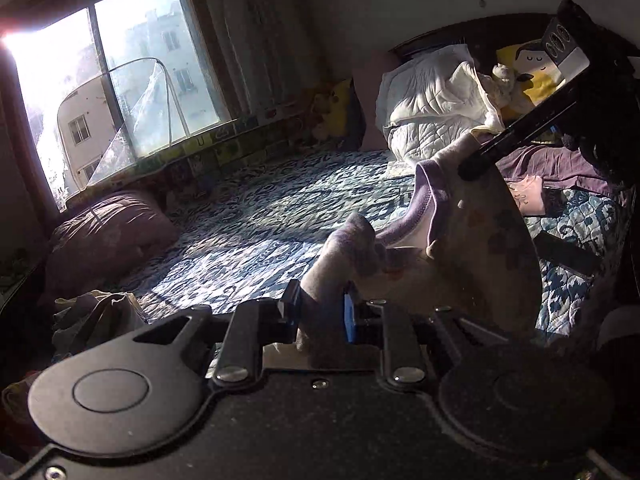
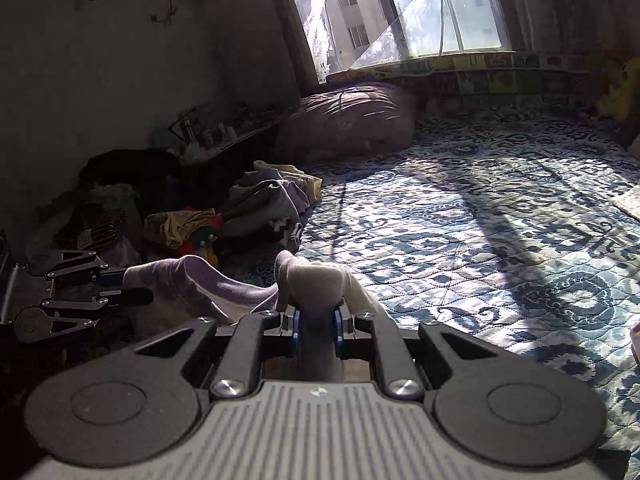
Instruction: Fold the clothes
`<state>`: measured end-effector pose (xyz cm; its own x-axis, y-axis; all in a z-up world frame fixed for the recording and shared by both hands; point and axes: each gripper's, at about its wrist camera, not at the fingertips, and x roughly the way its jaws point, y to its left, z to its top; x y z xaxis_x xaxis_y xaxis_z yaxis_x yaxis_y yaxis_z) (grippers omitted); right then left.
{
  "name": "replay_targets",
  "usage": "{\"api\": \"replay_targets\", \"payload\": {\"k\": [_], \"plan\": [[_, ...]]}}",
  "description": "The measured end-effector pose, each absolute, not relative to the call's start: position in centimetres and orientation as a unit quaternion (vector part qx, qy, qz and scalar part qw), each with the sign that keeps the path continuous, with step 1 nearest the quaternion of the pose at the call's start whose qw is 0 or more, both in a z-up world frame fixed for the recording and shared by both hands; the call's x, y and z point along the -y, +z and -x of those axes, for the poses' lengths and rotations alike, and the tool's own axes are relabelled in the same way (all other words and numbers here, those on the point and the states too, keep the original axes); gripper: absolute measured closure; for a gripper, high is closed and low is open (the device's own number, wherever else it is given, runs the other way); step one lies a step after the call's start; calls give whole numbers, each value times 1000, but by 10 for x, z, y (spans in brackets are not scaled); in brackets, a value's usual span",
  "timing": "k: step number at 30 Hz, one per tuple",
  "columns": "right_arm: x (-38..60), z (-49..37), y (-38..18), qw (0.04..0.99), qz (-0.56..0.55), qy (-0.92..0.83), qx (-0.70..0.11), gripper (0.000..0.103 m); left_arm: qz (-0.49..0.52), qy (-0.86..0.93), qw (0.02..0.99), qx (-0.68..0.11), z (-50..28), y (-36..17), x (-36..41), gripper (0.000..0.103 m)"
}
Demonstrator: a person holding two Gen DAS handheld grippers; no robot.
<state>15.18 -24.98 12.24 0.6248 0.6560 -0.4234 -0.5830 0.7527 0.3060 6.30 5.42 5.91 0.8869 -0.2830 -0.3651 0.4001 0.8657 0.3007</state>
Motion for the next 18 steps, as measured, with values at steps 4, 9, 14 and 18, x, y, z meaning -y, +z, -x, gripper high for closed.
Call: {"api": "replay_targets", "payload": {"k": [4, 9, 14, 18], "plan": [[267, -146, 141, 901, -88, 342, -251, 86, -196, -173, 958, -116, -52, 88, -47, 84], [274, -144, 145, 898, -91, 344, -257, 86, -213, -183, 954, -103, -45, 102, -44, 84], [261, -171, 127, 894, -92, 336, -283, 86, -240, -190, 944, -124, -65, 90, -41, 84], [243, -213, 109, 899, -87, 312, -294, 87, -272, -168, 935, -155, -116, 74, -40, 84]]}}
